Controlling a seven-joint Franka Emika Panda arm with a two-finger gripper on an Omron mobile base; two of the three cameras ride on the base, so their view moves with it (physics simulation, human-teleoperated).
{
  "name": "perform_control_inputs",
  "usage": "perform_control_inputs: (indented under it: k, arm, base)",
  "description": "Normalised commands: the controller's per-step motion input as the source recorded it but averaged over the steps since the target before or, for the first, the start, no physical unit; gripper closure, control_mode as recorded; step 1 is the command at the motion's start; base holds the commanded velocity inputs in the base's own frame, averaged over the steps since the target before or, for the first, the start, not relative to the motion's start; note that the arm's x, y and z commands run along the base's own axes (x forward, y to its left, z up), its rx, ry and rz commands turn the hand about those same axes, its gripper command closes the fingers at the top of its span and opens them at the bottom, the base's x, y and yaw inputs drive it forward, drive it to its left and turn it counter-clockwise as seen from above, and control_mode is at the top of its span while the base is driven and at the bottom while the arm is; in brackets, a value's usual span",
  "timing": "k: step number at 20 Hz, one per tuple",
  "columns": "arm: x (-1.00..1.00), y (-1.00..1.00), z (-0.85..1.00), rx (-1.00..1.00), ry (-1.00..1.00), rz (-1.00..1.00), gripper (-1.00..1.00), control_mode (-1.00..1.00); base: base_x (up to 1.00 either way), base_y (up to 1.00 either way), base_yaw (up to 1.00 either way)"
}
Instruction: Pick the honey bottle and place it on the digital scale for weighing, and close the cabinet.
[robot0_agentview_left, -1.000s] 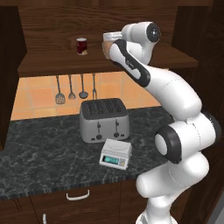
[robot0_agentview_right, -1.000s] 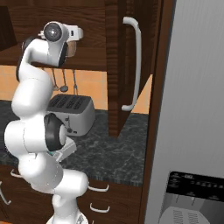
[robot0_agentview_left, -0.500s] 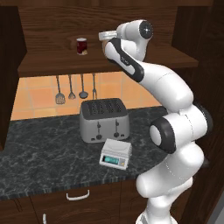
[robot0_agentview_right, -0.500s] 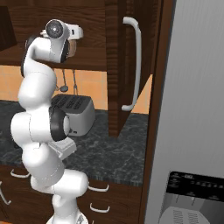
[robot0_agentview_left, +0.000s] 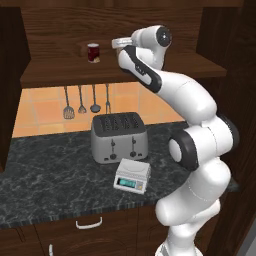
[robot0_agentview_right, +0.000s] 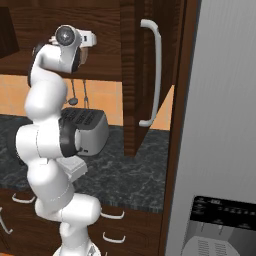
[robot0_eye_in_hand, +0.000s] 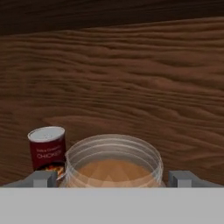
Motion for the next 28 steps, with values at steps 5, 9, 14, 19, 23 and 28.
perform_control_inputs:
  k: [5,9,14,19,23,28]
  arm:
    - [0.05,0.02,-0.01,0.00,0.00,0.00,1.00,-1.00]
    - [-0.71,0.12,0.00,0.00,-0.02,0.00,1.00,-1.00]
    - [-0.96,0.02,0.01,0.00,-0.03,0.00,1.00,-1.00]
    - [-0.93,0.12,0.00,0.00,0.00,0.00,1.00,-1.00]
    - [-0.95,0.04,0.01,0.00,0.00,0.00,1.00,-1.00]
    - [-1.00,-0.08,-0.05,0.00,0.02,0.00,1.00,-1.00]
  base:
    - [0.00,0.00,0.00]
    - [0.00,0.00,0.00]
    - [0.00,0.00,0.00]
    - [0.00,0.00,0.00]
    - [0.00,0.00,0.00]
    - [0.00,0.00,0.00]
